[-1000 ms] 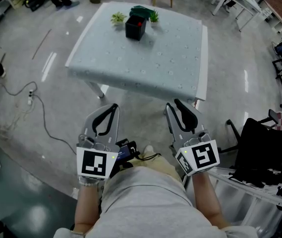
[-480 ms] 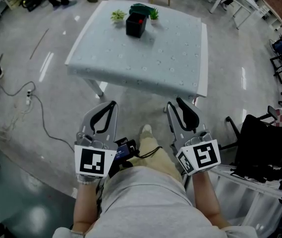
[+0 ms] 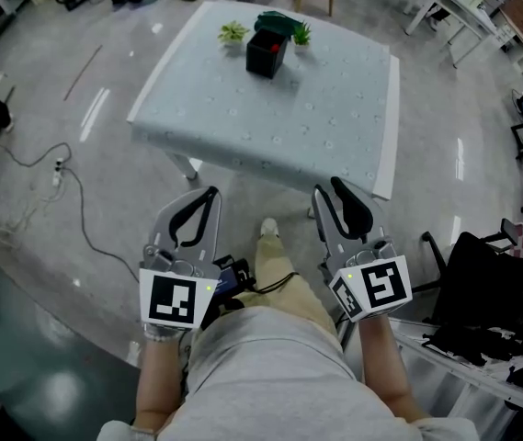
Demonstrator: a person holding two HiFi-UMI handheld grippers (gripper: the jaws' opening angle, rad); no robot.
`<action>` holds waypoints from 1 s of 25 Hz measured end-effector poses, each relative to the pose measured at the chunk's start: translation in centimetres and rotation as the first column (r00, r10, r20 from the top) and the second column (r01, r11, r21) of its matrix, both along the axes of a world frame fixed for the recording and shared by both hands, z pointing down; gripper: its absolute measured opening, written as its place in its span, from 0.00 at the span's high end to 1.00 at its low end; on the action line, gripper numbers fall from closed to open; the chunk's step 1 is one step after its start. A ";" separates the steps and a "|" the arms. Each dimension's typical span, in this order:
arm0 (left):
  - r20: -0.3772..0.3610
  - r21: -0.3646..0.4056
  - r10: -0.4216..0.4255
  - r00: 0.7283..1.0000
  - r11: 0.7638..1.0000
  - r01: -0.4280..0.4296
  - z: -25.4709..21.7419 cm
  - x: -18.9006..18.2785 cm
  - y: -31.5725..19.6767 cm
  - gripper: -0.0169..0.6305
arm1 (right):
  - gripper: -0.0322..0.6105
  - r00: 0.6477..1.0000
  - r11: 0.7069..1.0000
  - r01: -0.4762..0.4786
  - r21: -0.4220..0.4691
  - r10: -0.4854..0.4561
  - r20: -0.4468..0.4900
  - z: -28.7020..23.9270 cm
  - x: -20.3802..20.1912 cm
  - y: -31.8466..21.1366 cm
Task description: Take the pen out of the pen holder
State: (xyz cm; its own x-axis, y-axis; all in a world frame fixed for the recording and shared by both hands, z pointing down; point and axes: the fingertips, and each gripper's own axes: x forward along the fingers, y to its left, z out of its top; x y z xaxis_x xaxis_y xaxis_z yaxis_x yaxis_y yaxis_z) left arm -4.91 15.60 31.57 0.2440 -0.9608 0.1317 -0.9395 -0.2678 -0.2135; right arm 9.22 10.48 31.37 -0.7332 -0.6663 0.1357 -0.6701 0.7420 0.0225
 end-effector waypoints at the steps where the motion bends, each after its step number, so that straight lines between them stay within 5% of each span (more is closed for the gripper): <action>1: 0.001 0.002 -0.003 1.000 1.000 0.003 0.0 -0.1 -0.6 0.95 | 0.79 1.000 1.000 0.004 -0.001 -0.004 0.002 0.1 -0.1 -0.6; 25: 0.003 -0.013 -0.138 0.990 0.990 0.138 -0.6 -2.0 -14.5 0.95 | 0.78 0.988 0.988 0.152 -0.013 -0.152 0.002 -0.3 -3.4 -16.7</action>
State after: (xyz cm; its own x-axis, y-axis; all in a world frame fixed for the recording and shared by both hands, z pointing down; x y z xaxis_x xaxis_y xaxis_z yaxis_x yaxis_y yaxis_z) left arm -6.93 1.12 30.93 0.1086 -0.9834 0.1453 -0.9672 -0.1383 -0.2132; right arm 5.85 -6.25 31.09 -0.8260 -0.5453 0.1423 -0.5495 0.8354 0.0116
